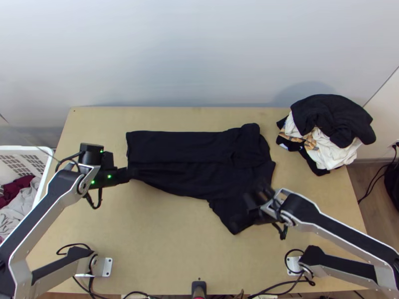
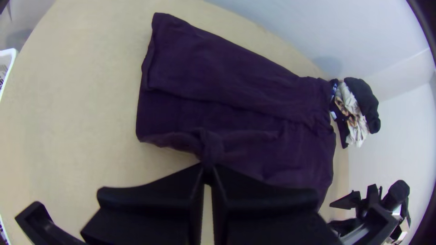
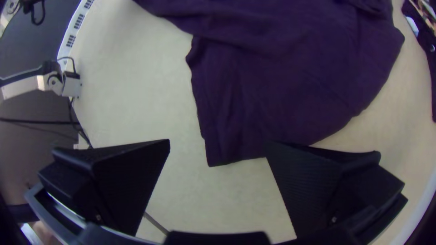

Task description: Fold the t-shirt

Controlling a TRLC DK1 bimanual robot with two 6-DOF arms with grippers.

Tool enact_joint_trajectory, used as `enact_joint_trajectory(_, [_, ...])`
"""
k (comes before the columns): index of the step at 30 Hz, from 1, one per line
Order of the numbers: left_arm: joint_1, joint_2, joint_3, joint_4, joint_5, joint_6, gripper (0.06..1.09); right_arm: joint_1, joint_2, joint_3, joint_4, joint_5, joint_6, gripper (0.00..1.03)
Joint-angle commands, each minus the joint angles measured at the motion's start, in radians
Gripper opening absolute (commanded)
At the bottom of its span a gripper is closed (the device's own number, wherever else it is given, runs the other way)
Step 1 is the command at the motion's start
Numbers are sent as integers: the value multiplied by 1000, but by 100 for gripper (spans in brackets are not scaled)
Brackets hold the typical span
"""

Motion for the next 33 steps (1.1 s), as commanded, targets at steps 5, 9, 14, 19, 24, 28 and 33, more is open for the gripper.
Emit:
enact_joint_trajectory(5, [-5, -120, -32, -158, 0, 2, 9, 158, 27, -22, 53, 31, -24, 96])
enact_joint_trajectory(9, [-1, -175, -83, -187, -1, 43, 9, 166, 42, -30, 81, 46, -20, 96])
enact_joint_trajectory(14, [45, -195, -140, -188, -3, 97, 9, 172, 68, -51, 115, 72, -14, 96])
enact_joint_trajectory(19, [87, -195, -158, -184, -3, 140, 9, 171, 97, -76, 158, 118, -9, 93])
enact_joint_trajectory(24, [137, -189, -173, -167, -3, 175, 9, 152, 102, -104, 182, 124, -9, 81])
enact_joint_trajectory(28, [152, -181, -180, -158, -1, 186, 9, 129, 103, -116, 211, 126, -7, 54])
enact_joint_trajectory(33, [152, -169, -175, -138, -1, 186, 9, 85, 105, -107, 240, 144, -15, 3])
